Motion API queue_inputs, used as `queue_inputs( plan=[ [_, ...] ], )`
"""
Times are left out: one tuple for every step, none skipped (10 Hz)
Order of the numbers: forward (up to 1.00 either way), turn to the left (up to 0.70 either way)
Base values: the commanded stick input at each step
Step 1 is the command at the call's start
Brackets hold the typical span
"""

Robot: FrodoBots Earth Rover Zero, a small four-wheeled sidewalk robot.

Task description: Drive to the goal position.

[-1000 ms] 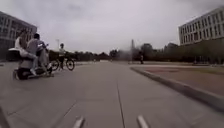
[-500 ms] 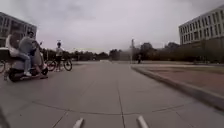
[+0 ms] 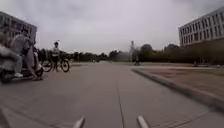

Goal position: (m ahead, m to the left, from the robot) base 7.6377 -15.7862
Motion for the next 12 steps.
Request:
queue_inputs(
  plan=[
    [0.70, 0.00],
    [0.70, 0.00],
    [0.70, 0.00],
    [0.70, 0.00],
    [0.70, 0.00],
    [0.70, 0.00],
    [0.70, 0.00],
    [0.70, 0.00],
    [0.70, 0.00],
    [0.70, 0.00],
    [0.70, 0.00],
    [0.70, 0.00]
  ],
)
